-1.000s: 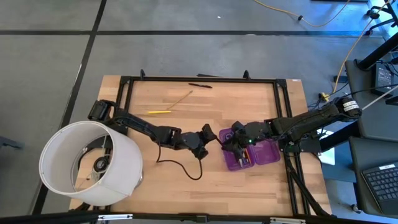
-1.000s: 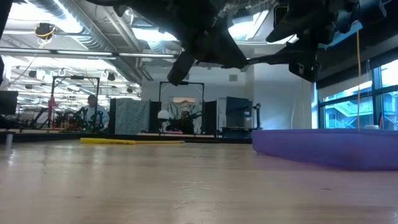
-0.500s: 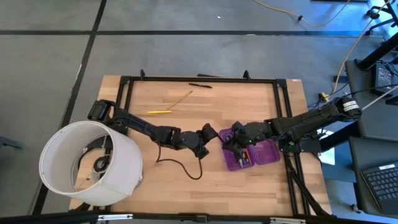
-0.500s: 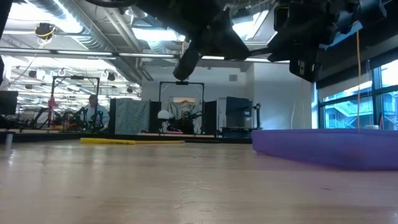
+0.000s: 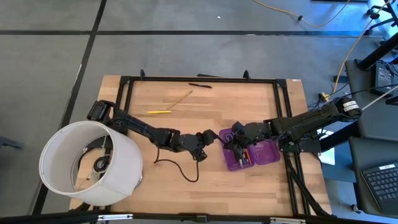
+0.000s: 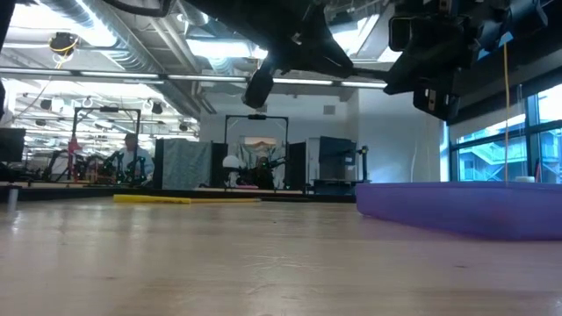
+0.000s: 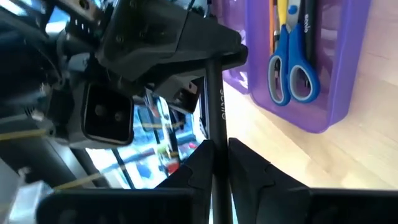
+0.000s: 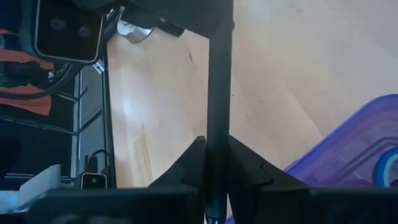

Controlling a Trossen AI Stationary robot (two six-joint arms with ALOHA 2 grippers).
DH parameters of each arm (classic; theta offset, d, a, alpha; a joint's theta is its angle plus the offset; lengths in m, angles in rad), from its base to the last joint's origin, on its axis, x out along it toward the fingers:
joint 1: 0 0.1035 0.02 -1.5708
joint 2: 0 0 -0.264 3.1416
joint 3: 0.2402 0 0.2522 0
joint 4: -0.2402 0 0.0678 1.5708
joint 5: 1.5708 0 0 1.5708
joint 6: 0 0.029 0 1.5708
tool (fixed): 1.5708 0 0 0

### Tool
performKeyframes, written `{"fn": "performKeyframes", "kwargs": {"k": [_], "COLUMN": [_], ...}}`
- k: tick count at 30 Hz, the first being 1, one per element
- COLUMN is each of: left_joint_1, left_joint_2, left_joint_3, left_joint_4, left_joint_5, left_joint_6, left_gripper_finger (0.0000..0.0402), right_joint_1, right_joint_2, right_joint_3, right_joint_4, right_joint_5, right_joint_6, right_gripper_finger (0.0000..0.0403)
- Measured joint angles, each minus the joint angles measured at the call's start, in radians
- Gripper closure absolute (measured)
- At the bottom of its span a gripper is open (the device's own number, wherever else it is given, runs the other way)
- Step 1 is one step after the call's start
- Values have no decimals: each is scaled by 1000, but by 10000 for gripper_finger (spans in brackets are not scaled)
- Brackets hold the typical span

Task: Pick & place school supplies into a supply box
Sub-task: Put the bottom black pen into the supply box

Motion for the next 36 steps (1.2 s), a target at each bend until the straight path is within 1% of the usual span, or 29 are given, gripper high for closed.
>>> {"fn": "performKeyframes", "kwargs": {"k": [4,8,13,15,18,20,24,28,32,36], "left_joint_1": [-1,1,0,4,29,53,107,165,218,262], "left_joint_2": [1,2,-2,-5,-23,-38,-60,-60,-60,-60], "left_joint_3": [0,0,0,0,0,0,-1,-1,-1,-1], "left_joint_4": [-11,-19,-76,-114,-206,-282,-381,-465,-592,-704], "left_joint_5": [-48,-67,-68,-74,-130,-136,-99,-96,-82,-76], "left_joint_6": [-127,-263,-391,-428,-468,-549,-756,-948,-1135,-1304], "left_gripper_finger": [344,312,292,291,293,295,297,296,295,300], "right_joint_1": [-1,1,1,1,1,1,1,2,15,23], "right_joint_2": [0,-2,-2,-2,-2,-2,-2,-2,0,30], "right_joint_3": [2,2,2,2,2,2,2,2,2,2], "right_joint_4": [-2,-24,-110,-158,-244,-304,-404,-421,-421,-420], "right_joint_5": [4,-21,-23,-26,-27,-27,-3,6,3,3], "right_joint_6": [14,13,43,69,125,165,263,317,383,420], "right_gripper_finger": [361,360,358,358,358,357,357,357,356,356]}}
